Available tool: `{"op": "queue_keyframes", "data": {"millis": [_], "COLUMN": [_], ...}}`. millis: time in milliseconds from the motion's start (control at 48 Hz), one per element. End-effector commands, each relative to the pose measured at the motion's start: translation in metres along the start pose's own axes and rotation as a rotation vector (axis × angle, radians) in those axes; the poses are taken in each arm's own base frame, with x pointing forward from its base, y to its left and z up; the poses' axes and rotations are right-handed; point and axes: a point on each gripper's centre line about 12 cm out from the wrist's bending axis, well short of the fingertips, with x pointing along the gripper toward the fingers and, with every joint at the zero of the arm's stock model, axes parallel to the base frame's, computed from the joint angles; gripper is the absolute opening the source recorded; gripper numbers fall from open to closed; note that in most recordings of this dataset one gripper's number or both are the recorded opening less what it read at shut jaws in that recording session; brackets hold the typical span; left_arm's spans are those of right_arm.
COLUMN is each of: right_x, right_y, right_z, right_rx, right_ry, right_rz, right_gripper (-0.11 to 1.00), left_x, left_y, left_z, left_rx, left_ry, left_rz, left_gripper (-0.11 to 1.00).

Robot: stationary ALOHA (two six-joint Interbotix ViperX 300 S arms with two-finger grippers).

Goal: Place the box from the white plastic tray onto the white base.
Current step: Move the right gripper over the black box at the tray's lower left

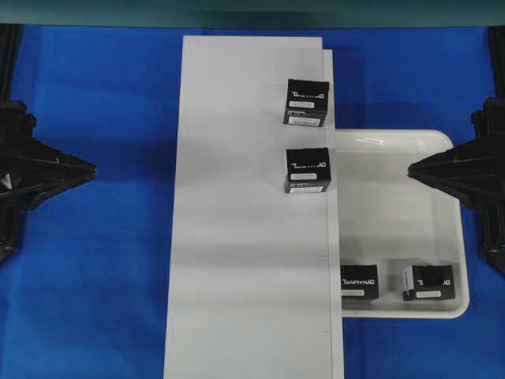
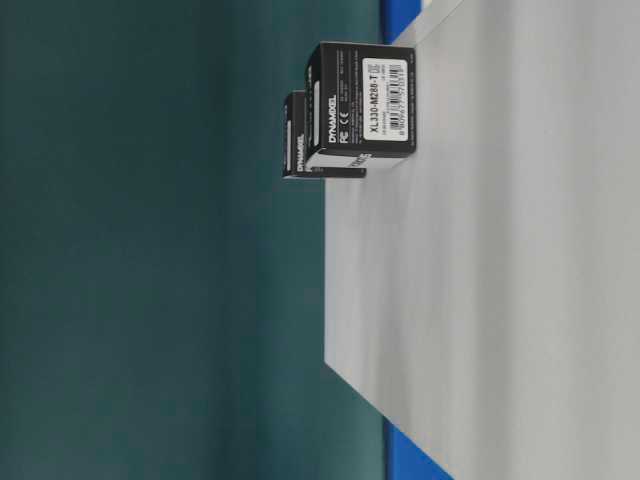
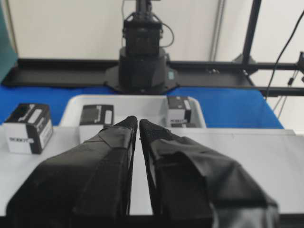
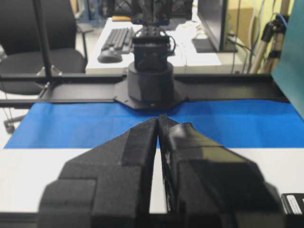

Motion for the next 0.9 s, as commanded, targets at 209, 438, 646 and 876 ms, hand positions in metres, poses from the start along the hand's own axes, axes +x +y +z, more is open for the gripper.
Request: {"op": "queue_keyframes", "data": {"millis": [209, 438, 646, 876], "right_x": [0.005, 0.002, 0.003, 0.024], "right_y": [-0.002, 0.005, 0.029, 0.057], "right_z": [0.005, 0.014, 0.02, 0.005], "right_rx": [0.129, 0.173, 0.201, 0.191], "right_ry": [0.257, 0.527, 0.745, 0.995], "right_rz": [-0.025, -0.004, 0.095, 0.189], "right_gripper": [-0.03, -0.03, -0.03, -0.03], "left_x": [0.009, 0.013, 0.017, 0.019], "left_y": [0.001, 0.0, -0.001, -0.001], "left_z": [0.014, 0.024, 0.027, 0.024], "left_rx": [0.005, 0.001, 0.001, 0.0], "left_ry": [0.02, 0.078, 0.087, 0.114], "left_rz": [0.006, 0.0, -0.004, -0.007], "left_gripper": [-0.07, -0.07, -0.07, -0.07]}}
